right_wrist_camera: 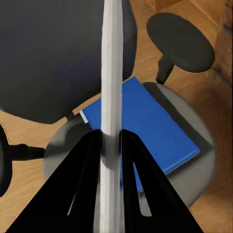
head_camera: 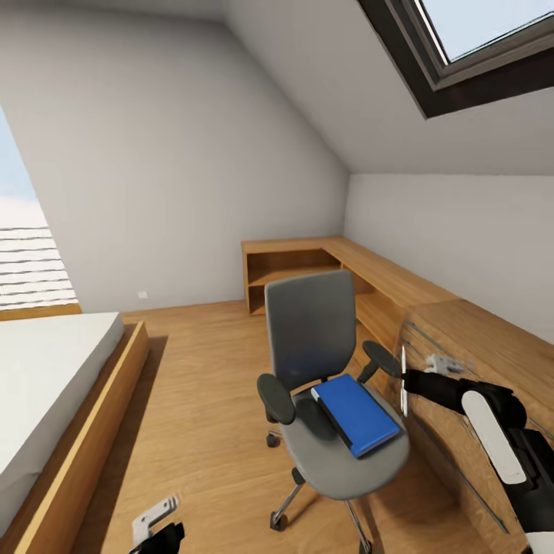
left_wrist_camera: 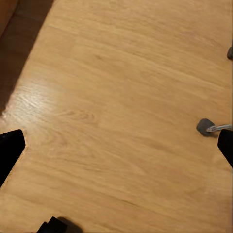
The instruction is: In the bedroom, organize the workspace by keeping the computer under the desk, ensuring the monitor is on the desk, placing the keyboard on the desk next to the monitor, placing the mouse on the desk next to the keyboard, moving the folder from the swivel chair onto the desk next to the mouse, stacking the notebook on top of the folder with the pen on top of the notebook, and positioning the swivel chair next to the desk.
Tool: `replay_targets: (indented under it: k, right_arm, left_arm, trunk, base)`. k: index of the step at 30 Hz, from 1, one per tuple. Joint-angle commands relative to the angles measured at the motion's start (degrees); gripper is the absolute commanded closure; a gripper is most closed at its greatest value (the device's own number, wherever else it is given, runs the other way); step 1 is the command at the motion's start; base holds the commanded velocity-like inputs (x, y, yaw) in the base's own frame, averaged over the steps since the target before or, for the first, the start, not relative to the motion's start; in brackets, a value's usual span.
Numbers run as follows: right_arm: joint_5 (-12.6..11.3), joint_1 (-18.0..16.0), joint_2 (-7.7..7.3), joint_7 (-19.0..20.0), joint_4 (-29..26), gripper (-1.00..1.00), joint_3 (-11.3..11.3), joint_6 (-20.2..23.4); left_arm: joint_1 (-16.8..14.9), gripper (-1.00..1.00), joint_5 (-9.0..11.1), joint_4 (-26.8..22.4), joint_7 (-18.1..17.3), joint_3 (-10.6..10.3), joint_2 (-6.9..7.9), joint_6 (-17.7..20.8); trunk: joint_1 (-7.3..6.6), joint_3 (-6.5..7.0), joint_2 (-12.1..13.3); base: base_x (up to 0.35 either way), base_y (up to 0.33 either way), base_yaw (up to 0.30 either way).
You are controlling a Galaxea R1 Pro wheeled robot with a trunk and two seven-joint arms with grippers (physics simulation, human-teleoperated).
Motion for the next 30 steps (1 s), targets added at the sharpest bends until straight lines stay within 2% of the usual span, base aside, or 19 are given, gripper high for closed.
replay_targets:
  k: [1, 2, 3, 5, 7, 9, 11, 16, 20, 23, 25, 27, 28, 30]
  right_arm:
    - [-0.9, -0.1, 0.04, -0.9, -0.2, 1.00, -1.0, 0.2]
    - [-0.8, -0.1, 0.10, -2.3, -0.7, 1.00, -2.5, 0.5]
    - [-0.8, -0.2, 0.12, -3.4, -1.0, 1.00, -3.2, 0.8]
    - [-0.9, -0.5, 0.17, -8.3, -1.9, 1.00, -4.6, 1.5]
    - [-1.3, -1.1, 0.19, -15.9, -2.7, 1.00, -6.1, 2.0]
    - [-2.1, -1.3, 0.20, -19.1, -2.9, 1.00, -8.1, 2.1]
    - [-2.9, -1.4, 0.26, -20.7, -2.8, 1.00, -9.7, 2.3]
    - [-3.8, -1.4, 0.47, -22.3, -3.0, 1.00, -11.5, 2.1]
    - [-3.9, -1.3, 0.63, -22.6, -2.0, 1.00, -12.1, 1.9]
    - [-3.9, -1.3, 0.82, -22.7, -1.2, 1.00, -12.2, 1.9]
    - [-3.9, -1.3, 0.82, -22.6, -0.9, 1.00, -12.4, 1.9]
    - [-3.8, -1.3, 0.60, -22.5, -0.4, 1.00, -13.9, 1.9]
    - [-3.5, -1.3, 0.24, -22.4, 1.7, 1.00, -16.4, 2.0]
    - [-2.6, -1.3, -0.41, -22.4, 4.2, 1.00, -17.2, 2.0]
  left_arm:
    - [0.0, -1.00, 0.4, 0.9, 0.3, -0.1, 0.21, -1.1]
    - [0.0, -1.00, 0.4, 2.7, 0.2, -0.1, 0.47, -2.8]
    - [0.0, -1.00, 0.4, 3.5, 0.1, -0.1, 0.56, -3.4]
    - [0.0, -1.00, 0.3, 5.5, -0.1, -0.2, 0.74, -4.6]
    - [0.0, -1.00, 0.3, 7.6, -1.2, -0.4, 0.80, -5.3]
    - [0.0, -1.00, 0.2, 8.5, -2.3, -0.6, 0.82, -5.6]
    - [0.0, -1.00, -0.1, 9.0, -3.3, -0.6, 0.83, -5.7]
    - [0.0, -1.00, -0.3, 9.4, -4.4, -0.7, 0.90, -5.9]
    - [0.0, -1.00, -0.7, 10.0, -4.6, -0.7, 0.86, -6.3]
    - [0.0, -1.00, -0.9, 10.8, -4.6, -0.7, 0.83, -8.9]
    - [0.0, -1.00, -1.0, 12.8, -4.6, -0.9, 0.69, -12.2]
    - [0.0, -1.00, -1.0, 14.0, -4.6, -1.8, 0.63, -13.9]
    - [0.0, -1.00, -1.1, 14.5, -4.5, -3.0, 0.65, -14.5]
    - [0.0, -1.00, -1.1, 14.7, -4.5, -3.4, 0.66, -14.7]
  trunk:
    - [-0.23, 0.12, 0.4]
    - [-0.45, 0.30, 0.8]
    - [-0.67, 0.48, 1.2]
    - [-1.11, 0.84, 2.0]
    - [-1.54, 1.20, 2.8]
    - [-1.98, 1.56, 3.6]
    - [-2.42, 1.92, 4.4]
    - [-3.52, 2.81, 6.4]
    - [-4.40, 3.53, 8.0]
    - [-5.06, 4.07, 9.2]
    - [-5.50, 4.43, 10.0]
    - [-5.72, 4.61, 10.4]
    - [-5.72, 4.61, 10.4]
    - [-5.72, 4.61, 10.4]
  base:
    - [0.000, 0.000, 0.000]
    - [0.000, 0.000, 0.000]
    - [0.000, 0.000, 0.000]
    - [0.000, 0.000, 0.000]
    - [0.000, 0.000, 0.000]
    - [0.000, 0.000, 0.000]
    - [0.000, 0.000, 0.000]
    - [0.000, 0.000, 0.000]
    - [0.000, 0.000, -0.001]
    - [0.000, 0.000, -0.103]
    - [0.000, 0.000, -0.212]
    - [0.000, 0.000, -0.271]
    - [0.000, 0.000, -0.293]
    - [0.000, 0.000, -0.296]
